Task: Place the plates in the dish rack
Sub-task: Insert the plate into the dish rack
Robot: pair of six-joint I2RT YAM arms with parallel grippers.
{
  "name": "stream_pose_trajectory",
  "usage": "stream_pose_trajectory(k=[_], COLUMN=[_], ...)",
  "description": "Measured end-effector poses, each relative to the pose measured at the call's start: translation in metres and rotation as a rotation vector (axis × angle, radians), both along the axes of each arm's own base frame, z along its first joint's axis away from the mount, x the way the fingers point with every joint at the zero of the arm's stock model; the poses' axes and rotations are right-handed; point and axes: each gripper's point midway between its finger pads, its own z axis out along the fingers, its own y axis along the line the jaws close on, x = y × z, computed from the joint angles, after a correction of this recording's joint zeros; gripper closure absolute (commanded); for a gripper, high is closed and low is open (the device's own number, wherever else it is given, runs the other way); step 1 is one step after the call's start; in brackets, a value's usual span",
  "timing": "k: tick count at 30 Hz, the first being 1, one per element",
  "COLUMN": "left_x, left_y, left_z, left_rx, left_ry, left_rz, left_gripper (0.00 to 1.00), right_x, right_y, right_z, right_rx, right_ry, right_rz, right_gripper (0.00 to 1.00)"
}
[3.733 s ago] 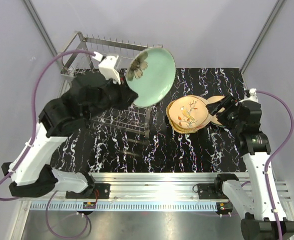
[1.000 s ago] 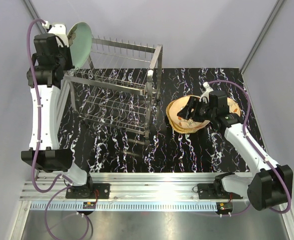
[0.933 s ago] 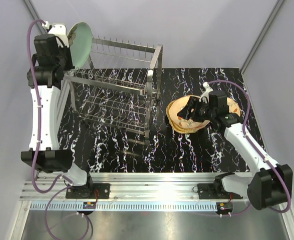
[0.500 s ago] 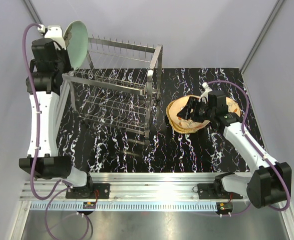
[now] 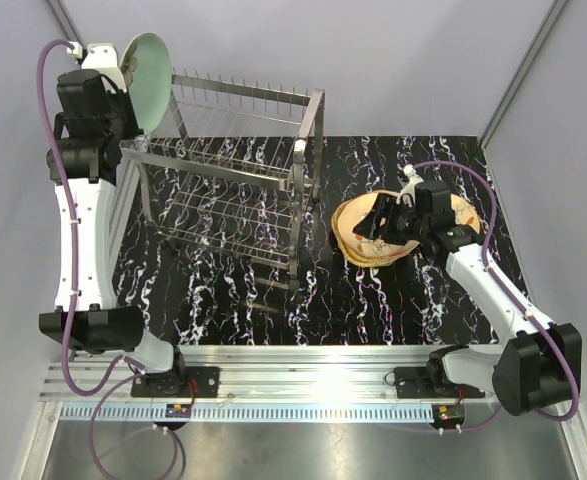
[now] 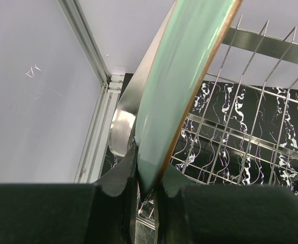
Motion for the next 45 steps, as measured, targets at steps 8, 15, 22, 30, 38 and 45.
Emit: stream_pose_trajectory(k=[8,15,22,30,38,45], left_x=[0.000,0.001,0.000,0.000,0.010,0.012], left_y=[0.002,0.005,0.010,0.009,0.006,0.003], left_z=[0.001,0.017,0.024,0.024,0.014,0.006], left_rx=[-0.004,0.002,0.013,0.013,0.005,0.000], left_ry=[-0.005,-0.043,-0.061,-0.060,-0.058,-0.044], left_rz=[0.014,0.025,0.039,0.037,0.004,-0.025], left_gripper=[1.00,1.00,1.00,1.00,1.00,1.00], right_x=[0.001,0.001,0.001,0.002,0.002,0.003], right_y=[0.000,0.000,0.000,0.000,0.000,0.000], right_z=[-0.003,-0.005,-0.005,-0.008,-0.012,-0.013], right_rx=[-0.002,-0.004,-0.005,-0.008,-0.011,-0.014], right_ry=[0.009,0.015,0.014,0.023,0.035,0.035], right_rz=[0.000,-0.001,-0.001,-0.001,-0.001,0.001], right_gripper=[0.33,0.33,0.33,0.33,0.33,0.33])
